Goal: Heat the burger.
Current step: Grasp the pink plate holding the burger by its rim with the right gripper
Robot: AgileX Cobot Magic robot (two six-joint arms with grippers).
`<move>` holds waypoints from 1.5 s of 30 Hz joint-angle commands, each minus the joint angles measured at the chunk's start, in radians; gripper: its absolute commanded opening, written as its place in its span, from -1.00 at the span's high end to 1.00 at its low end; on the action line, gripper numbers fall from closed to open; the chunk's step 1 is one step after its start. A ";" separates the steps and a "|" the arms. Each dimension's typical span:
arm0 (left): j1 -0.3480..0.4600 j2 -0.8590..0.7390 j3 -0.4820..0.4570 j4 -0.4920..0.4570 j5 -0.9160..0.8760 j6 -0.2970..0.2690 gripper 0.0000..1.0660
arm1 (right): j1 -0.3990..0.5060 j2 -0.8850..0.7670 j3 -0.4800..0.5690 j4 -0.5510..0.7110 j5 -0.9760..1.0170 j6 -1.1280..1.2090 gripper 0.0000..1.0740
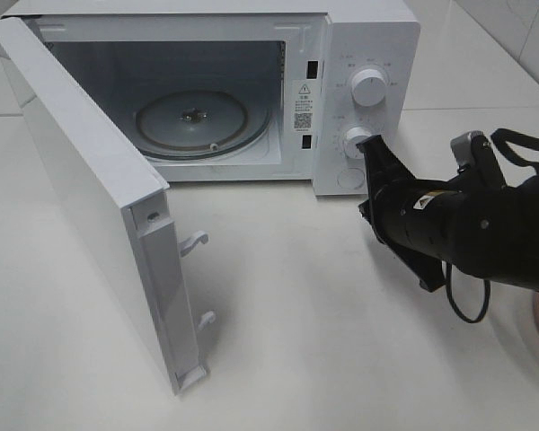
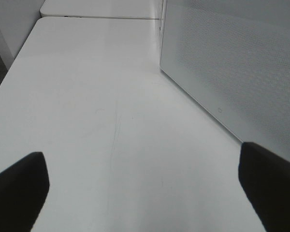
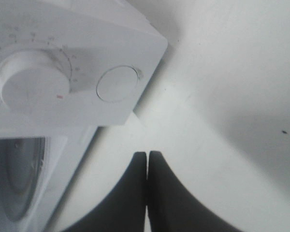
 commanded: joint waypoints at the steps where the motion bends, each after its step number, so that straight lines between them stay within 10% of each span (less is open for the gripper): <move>1: 0.001 -0.019 0.003 -0.004 -0.013 -0.001 -0.88 | -0.001 -0.084 0.031 -0.037 0.141 -0.200 0.98; 18: 0.001 -0.019 0.003 -0.004 -0.013 -0.001 -0.88 | -0.002 -0.267 0.030 -0.045 0.712 -0.988 0.95; 30: 0.001 -0.019 0.003 -0.004 -0.013 -0.001 -0.88 | -0.005 -0.402 0.030 -0.417 1.095 -1.066 0.89; 45: 0.001 -0.019 0.003 -0.004 -0.013 -0.001 -0.88 | -0.333 -0.583 0.030 -0.543 1.303 -1.064 0.81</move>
